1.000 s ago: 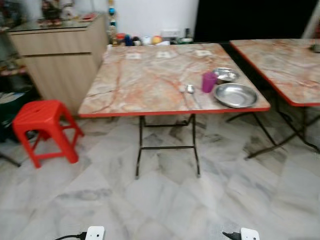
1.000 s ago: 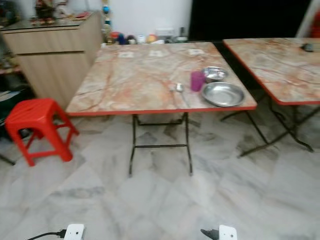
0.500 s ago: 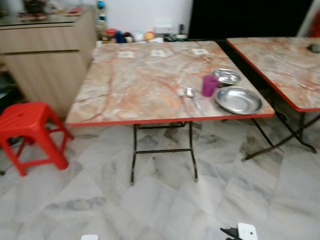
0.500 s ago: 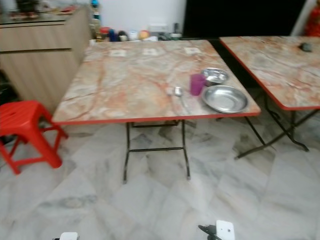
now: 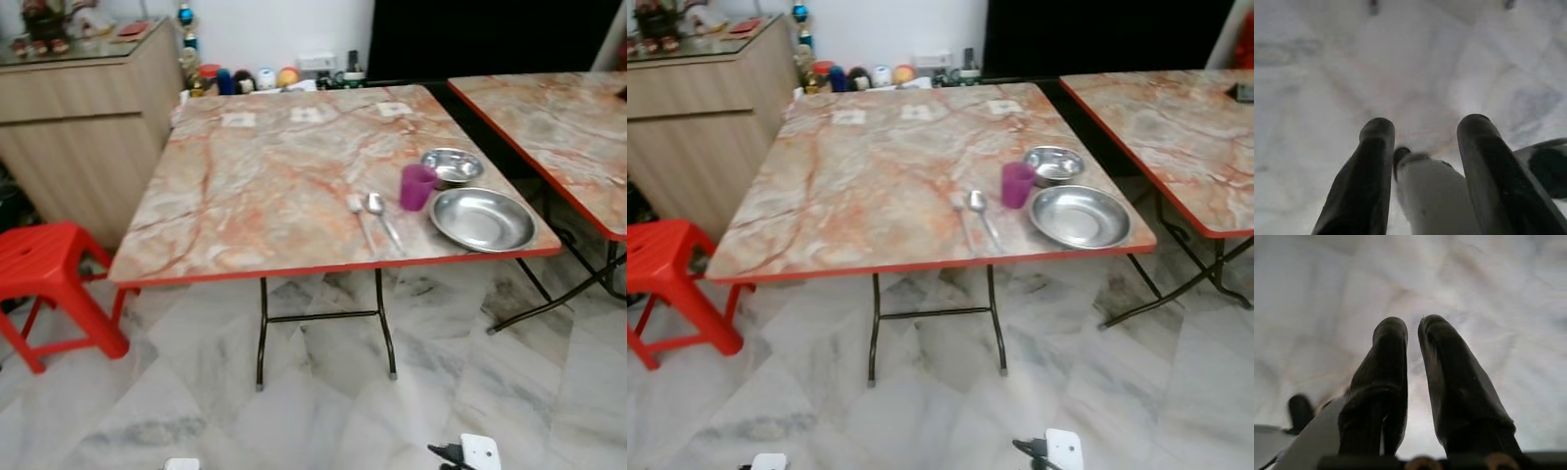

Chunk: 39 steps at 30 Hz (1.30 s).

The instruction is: Setting the table

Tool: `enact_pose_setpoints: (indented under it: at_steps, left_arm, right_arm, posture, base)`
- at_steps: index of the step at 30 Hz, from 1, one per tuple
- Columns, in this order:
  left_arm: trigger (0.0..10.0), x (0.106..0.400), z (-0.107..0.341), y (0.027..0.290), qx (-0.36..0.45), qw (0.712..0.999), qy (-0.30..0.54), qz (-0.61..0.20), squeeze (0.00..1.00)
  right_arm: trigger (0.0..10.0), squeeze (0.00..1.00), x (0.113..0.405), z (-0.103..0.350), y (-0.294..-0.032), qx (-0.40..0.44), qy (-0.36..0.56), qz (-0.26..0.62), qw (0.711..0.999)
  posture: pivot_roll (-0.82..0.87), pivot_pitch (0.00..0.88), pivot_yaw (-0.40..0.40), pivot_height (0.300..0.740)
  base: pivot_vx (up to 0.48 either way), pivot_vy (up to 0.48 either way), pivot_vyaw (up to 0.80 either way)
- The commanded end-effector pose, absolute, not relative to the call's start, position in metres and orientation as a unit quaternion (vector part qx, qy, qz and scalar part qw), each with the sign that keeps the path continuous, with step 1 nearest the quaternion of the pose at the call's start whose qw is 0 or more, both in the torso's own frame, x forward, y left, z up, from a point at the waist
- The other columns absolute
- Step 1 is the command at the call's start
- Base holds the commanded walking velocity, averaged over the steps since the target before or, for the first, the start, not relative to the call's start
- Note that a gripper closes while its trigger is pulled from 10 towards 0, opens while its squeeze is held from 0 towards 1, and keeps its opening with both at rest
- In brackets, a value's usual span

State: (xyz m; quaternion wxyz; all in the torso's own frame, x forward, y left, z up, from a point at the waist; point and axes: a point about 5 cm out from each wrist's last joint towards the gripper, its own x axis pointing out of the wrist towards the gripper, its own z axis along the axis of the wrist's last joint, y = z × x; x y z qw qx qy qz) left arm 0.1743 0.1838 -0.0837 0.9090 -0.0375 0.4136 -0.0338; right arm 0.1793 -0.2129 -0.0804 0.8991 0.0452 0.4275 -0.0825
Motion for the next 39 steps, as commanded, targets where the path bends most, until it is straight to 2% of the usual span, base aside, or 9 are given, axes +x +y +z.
enact_pose_setpoints:
  at_steps: [1,13,31,39]
  left_arm:
    - [10.0,0.1687,-0.0849,0.1973,-0.024,0.904,0.426,-0.022,0.0]
    - [10.0,0.1671,-0.0858,0.1975,-0.021,0.901,0.432,-0.027,0.0]
    - [10.0,0.167,-0.0863,0.1976,-0.004,0.897,0.44,-0.038,0.0]
    - [10.0,0.1655,-0.0872,0.1963,-0.003,0.896,0.442,-0.04,0.0]
  right_arm:
    - [10.0,0.0,0.1818,-0.0808,-0.204,0.053,0.426,-0.075,0.9]
    - [10.0,0.0,0.1822,-0.0813,-0.2012,0.052,0.429,-0.07,0.899]
    - [10.0,0.0,0.1834,-0.0813,-0.1975,0.051,0.43,-0.063,0.899]
    - [10.0,0.0,0.1827,-0.0817,-0.1971,0.049,0.431,-0.059,0.899]
  posture:
    - [-0.02,0.085,-0.016,0.74]
    - [-0.01,0.07,-0.009,0.74]
    - [-0.01,0.048,-0.003,0.74]
    - [-0.01,0.041,-0.006,0.74]
  base:
    - [0.33,0.0,0.0]
    - [0.325,0.0,0.0]
    - [0.0,0.0,0.0]
    - [0.0,-0.359,0.0]
